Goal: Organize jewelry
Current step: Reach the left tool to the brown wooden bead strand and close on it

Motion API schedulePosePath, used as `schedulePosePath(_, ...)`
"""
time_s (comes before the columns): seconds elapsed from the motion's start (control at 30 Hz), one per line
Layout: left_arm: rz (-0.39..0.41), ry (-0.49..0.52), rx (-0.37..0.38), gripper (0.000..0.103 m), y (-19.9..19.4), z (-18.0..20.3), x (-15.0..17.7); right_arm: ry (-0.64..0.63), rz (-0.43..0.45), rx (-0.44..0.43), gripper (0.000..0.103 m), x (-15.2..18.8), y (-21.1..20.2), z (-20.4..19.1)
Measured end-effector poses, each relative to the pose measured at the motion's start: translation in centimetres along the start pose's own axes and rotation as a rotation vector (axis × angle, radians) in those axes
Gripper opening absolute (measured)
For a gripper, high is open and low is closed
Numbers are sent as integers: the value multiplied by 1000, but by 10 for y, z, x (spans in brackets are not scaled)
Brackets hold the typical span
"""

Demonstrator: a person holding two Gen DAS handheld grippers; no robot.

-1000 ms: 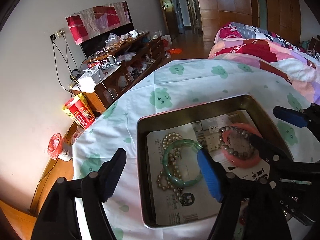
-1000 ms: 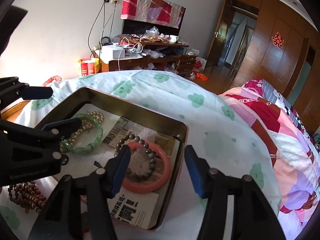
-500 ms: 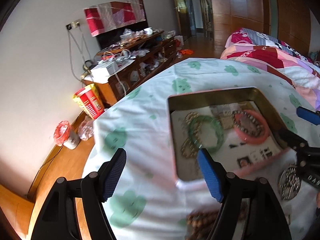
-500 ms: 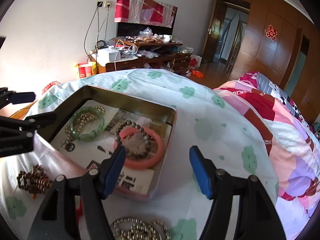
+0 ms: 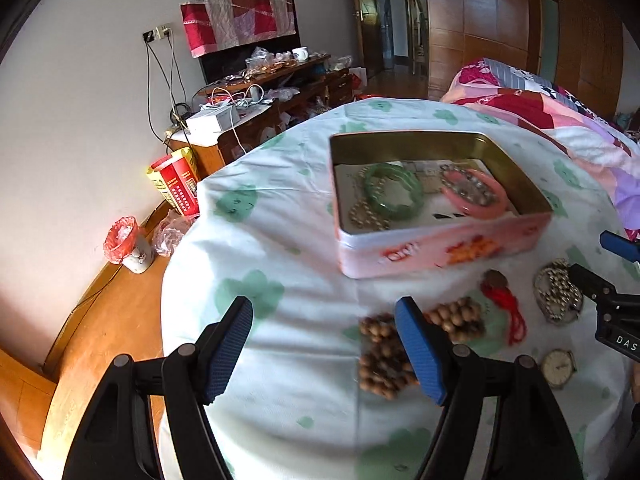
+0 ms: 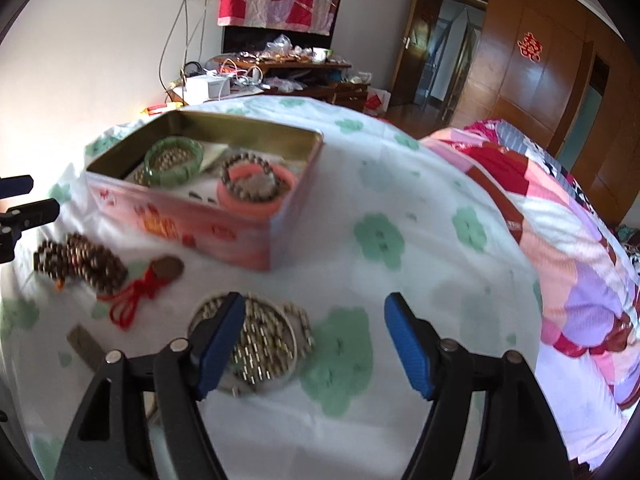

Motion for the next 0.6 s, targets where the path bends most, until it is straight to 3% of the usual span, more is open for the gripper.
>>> schedulePosePath(0.6,-39,32,8,74,19,19,13,28,1,-8,74,21,1,3)
Point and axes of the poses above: each gripper's, at about its wrist camera, not at the fingertips, and y roughly the way its jaws point, z to its right, x to its underside, the point moved 4 cm from there along y, roughly the way its jaws point, and after that the axes turned 14 degrees about -z, right-handed, at the moved point
